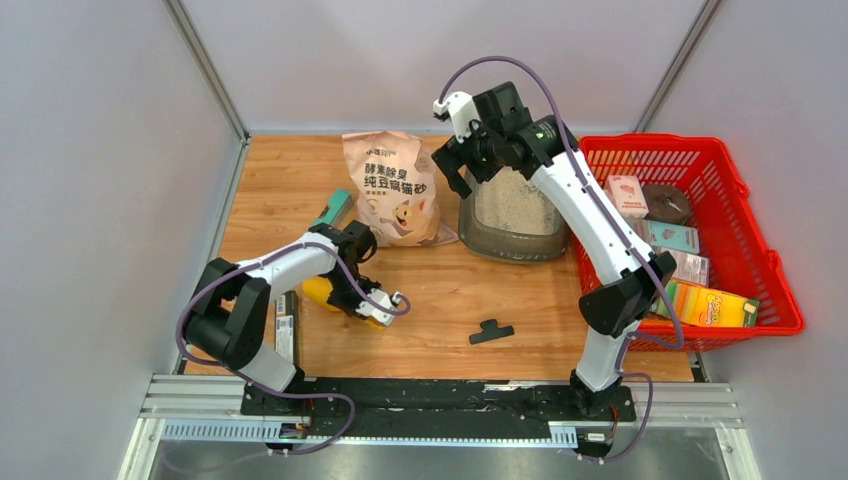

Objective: Fill the litter box with clean litter

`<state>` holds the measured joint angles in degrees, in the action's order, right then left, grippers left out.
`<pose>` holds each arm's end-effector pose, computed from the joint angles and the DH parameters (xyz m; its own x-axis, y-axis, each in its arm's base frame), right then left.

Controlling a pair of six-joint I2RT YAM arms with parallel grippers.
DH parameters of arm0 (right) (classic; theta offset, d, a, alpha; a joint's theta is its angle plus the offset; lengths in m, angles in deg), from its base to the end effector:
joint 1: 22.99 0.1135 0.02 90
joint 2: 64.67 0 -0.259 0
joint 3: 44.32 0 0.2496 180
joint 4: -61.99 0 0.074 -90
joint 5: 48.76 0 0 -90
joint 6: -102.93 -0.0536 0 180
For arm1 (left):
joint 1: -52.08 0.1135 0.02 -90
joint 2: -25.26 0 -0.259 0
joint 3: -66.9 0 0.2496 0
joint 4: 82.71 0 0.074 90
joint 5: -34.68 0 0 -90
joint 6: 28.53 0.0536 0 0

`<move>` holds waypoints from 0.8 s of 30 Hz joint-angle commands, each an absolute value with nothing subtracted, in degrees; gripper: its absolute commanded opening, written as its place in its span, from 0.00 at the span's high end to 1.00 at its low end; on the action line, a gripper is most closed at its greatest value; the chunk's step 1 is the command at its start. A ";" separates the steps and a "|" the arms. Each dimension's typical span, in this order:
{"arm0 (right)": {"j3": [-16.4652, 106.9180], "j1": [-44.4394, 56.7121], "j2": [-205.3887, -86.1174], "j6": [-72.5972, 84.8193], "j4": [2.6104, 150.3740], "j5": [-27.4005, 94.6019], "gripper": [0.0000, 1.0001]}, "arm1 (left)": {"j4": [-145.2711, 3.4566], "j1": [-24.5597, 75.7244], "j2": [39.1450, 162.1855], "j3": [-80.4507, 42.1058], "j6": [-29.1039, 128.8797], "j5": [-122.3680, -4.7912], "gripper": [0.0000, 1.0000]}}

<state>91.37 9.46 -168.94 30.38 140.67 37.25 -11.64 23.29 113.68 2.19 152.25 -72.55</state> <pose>0.3215 0.2088 0.4010 -0.4188 -0.6208 -0.6628 -0.7345 0.6607 -0.1548 0.1948 -0.1251 0.1473 0.4502 0.8423 -0.2963 0.8673 -0.4914 -0.0793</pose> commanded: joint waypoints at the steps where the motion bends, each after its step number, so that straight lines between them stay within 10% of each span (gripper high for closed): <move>1: 93.69 9.70 -168.38 31.64 140.32 37.55 0.00 | -6.15 23.43 111.66 -5.35 145.50 -80.08 1.00; 10: 100.29 -2.59 -165.67 29.53 136.82 19.65 0.00 | 17.99 28.70 117.80 -31.80 134.42 -101.01 1.00; 18: 64.91 -4.62 -141.60 39.38 109.00 -6.83 0.02 | 30.15 30.46 126.15 -48.68 133.71 -111.02 1.00; 24: 62.41 2.75 -138.41 70.51 126.23 -6.67 0.10 | 32.18 30.72 129.76 -55.01 128.71 -116.75 1.00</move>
<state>62.58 -1.12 -138.30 47.95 121.50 -2.83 7.07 30.41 129.18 -50.79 131.46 -108.05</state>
